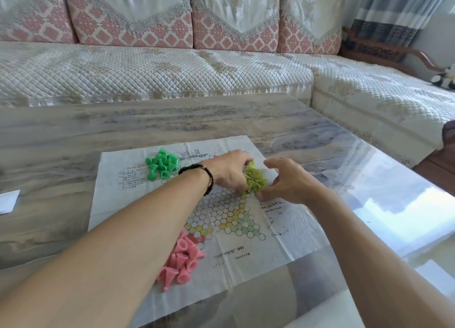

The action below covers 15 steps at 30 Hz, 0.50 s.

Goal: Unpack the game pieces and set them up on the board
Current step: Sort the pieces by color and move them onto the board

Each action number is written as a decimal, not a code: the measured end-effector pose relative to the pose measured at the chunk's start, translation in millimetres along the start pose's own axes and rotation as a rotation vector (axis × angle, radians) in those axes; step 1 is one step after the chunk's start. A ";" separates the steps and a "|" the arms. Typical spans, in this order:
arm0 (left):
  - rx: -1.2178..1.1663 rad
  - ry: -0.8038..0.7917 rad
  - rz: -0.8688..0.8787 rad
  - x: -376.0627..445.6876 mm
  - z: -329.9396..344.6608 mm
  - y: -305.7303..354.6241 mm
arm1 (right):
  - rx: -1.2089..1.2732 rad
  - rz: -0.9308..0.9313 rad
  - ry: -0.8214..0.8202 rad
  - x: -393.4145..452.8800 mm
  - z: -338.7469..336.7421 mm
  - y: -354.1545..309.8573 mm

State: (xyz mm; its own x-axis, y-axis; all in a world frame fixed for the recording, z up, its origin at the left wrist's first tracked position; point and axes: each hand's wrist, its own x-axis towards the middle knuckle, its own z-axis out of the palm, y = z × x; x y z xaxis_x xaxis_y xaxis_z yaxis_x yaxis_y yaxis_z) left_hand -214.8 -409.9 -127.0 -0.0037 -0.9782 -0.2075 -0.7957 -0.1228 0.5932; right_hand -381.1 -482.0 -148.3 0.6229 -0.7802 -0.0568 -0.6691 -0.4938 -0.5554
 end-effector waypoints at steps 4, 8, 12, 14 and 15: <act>-0.064 0.033 0.032 4.4 0.1 -4.7 | -0.026 -0.038 -0.112 9.3 -7.4 -2.2; -0.112 0.031 -0.001 3.8 -3.1 -13.5 | -0.004 -0.045 -0.175 15.6 -8.5 -4.0; -0.017 -0.028 0.018 8.0 -5.9 -8.2 | -0.113 -0.061 -0.212 21.4 -10.3 -6.8; -0.019 -0.021 0.026 8.2 -6.0 -9.4 | -0.120 -0.063 -0.219 24.0 -11.5 -8.6; -0.028 -0.004 0.029 6.6 -5.8 -11.8 | -0.107 -0.063 -0.208 24.7 -11.3 -8.5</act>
State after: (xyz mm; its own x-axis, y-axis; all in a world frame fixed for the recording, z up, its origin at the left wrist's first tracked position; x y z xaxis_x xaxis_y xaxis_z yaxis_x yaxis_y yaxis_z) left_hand -201.8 -415.9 -130.8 -0.0290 -0.9809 -0.1925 -0.7779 -0.0988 0.6206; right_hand -364.6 -501.4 -135.6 0.7273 -0.6564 -0.2005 -0.6586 -0.5851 -0.4732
